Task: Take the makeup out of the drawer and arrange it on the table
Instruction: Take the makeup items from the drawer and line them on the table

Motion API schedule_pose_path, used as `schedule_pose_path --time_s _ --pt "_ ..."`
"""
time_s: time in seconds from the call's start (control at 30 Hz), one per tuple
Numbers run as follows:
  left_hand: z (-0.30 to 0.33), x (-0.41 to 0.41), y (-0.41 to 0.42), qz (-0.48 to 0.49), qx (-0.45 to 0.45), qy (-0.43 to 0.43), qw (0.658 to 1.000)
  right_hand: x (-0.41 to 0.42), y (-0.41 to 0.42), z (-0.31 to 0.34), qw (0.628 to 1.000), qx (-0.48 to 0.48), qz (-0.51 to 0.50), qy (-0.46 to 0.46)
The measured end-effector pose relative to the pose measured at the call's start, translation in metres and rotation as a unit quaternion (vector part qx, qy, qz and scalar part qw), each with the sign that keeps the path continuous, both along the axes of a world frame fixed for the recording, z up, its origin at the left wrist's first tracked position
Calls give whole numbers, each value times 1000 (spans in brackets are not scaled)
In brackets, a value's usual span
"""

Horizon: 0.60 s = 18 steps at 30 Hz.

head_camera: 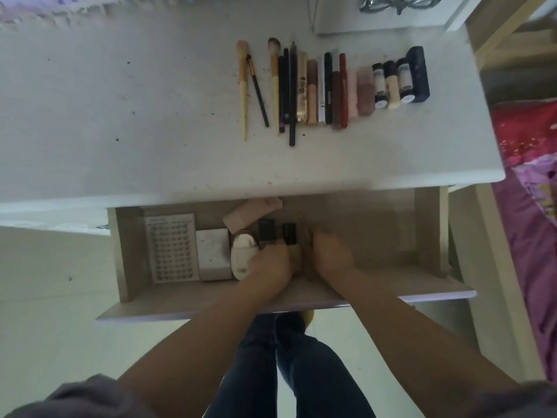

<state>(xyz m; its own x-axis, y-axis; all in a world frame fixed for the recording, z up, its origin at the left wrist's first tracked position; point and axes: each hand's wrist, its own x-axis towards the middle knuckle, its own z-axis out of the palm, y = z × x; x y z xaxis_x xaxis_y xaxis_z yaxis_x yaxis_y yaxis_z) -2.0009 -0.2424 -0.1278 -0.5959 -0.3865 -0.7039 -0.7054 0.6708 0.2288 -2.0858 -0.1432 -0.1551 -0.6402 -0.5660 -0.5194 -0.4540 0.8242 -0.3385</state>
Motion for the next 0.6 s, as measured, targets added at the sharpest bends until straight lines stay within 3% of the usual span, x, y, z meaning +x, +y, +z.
schedule_pose_path --time_s 0.17,0.37,0.6 --pt "-1 -4 4 56 35 3 998 -19 12 5 997 51 -8 60" --pt "-10 -14 17 129 54 6 990 -40 24 16 995 70 -2 67" --pt "-14 -10 28 -35 -17 68 997 -39 38 54 998 24 -11 49"
